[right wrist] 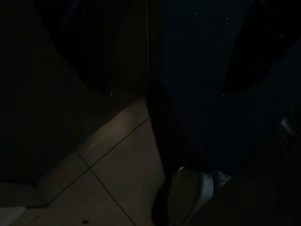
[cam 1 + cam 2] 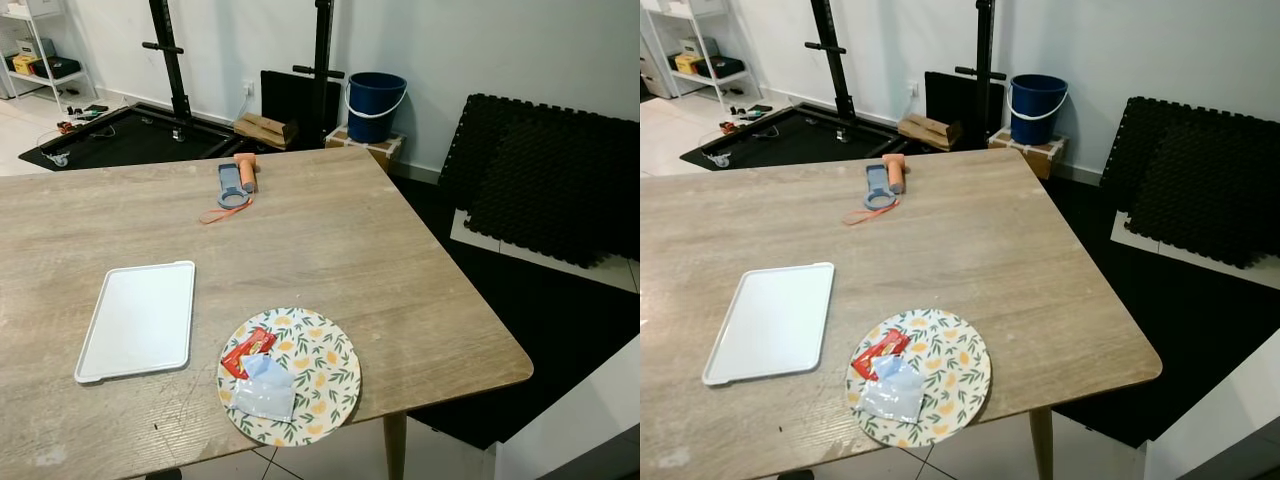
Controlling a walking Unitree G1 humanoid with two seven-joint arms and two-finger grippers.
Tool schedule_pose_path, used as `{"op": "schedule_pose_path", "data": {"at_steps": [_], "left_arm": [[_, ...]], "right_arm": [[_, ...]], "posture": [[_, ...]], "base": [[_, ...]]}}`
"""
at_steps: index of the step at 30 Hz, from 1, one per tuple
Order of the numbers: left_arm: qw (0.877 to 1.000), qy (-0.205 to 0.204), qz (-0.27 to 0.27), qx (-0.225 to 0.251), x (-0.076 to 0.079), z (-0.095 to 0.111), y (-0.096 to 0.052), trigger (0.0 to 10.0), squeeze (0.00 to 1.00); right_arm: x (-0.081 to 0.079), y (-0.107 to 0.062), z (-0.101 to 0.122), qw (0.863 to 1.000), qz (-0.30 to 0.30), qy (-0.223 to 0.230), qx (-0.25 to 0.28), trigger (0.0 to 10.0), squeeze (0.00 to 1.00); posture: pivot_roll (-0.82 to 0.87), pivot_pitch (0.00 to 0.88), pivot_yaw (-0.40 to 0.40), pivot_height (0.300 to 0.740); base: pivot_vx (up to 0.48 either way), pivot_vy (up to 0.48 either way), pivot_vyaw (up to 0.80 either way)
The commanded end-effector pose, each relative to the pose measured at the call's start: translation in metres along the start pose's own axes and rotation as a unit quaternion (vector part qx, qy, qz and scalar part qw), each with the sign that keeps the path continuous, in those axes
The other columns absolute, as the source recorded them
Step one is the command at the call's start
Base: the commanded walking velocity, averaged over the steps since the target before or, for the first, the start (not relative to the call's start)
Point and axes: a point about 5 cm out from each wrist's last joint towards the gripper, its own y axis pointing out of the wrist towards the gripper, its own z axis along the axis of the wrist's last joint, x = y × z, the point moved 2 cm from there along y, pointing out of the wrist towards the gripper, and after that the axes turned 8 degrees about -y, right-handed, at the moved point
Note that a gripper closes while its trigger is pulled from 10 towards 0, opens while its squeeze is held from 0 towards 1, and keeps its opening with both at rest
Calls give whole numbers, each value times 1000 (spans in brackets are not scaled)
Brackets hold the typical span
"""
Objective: Restocking fridge
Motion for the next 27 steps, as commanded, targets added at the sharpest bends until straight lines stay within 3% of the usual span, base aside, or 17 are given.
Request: {"op": "schedule_pose_path", "data": {"at_steps": [1,27], "left_arm": [[1000,5,0,-8,-1,-4,0,10000,0],[1000,20,-12,-17,4,-9,-1,10000,0]], "right_arm": [[1,-1,-6,1000,1,3,-10,10000,0],[-7,0,-8,1000,24,3,-15,10000,0]], "posture": [[-50,55,-22,740],[-51,57,-23,740]], "base": [[0,0,-769],[0,0,-769]]}}
